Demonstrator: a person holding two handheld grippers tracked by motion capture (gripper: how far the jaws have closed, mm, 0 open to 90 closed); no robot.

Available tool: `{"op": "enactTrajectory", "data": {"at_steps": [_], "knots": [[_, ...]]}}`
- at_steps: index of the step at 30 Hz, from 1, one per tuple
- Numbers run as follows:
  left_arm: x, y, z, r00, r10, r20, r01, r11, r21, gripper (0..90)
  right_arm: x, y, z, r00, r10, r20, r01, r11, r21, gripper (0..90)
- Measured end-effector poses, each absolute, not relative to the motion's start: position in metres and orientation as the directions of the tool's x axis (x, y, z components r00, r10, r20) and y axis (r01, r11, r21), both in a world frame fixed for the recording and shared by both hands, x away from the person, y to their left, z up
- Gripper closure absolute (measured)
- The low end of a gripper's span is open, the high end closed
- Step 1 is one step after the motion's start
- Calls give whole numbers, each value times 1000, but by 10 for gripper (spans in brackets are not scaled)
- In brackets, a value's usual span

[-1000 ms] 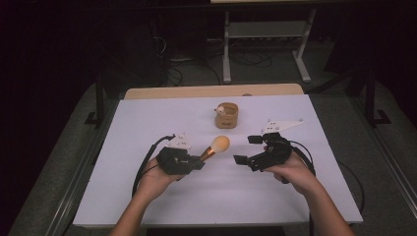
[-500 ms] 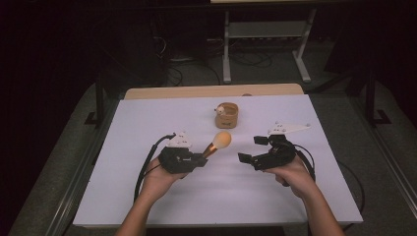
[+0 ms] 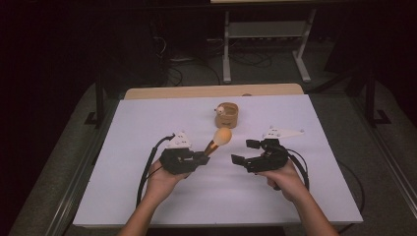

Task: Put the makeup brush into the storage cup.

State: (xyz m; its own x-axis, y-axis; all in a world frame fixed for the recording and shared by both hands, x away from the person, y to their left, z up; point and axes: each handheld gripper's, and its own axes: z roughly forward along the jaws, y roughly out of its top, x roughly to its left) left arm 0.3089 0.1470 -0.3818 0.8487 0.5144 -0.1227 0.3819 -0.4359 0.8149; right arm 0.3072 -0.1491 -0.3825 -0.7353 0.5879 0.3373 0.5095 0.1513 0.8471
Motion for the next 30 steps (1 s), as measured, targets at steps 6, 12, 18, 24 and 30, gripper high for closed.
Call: {"op": "enactTrajectory", "data": {"at_steps": [6,12,18,24,30], "knots": [[308,145,-381,846,519,-120,376,-421,826,744,306,-139,-387,-745,562,359,513,139,847,140],[307,145,-382,845,521,-119,372,-414,831,743,306,-134,-389,-745,537,395,527,112,842,208],[306,142,-383,847,519,-120,371,-414,831,743,307,-132,-390,-748,525,406,527,98,844,263],[305,139,-385,847,517,-123,370,-409,834,744,307,-130,-391,-754,510,415,527,91,845,372],[305,139,-385,849,513,-123,366,-406,837,744,307,-127,-392,-757,493,429,535,89,840,418]]}}
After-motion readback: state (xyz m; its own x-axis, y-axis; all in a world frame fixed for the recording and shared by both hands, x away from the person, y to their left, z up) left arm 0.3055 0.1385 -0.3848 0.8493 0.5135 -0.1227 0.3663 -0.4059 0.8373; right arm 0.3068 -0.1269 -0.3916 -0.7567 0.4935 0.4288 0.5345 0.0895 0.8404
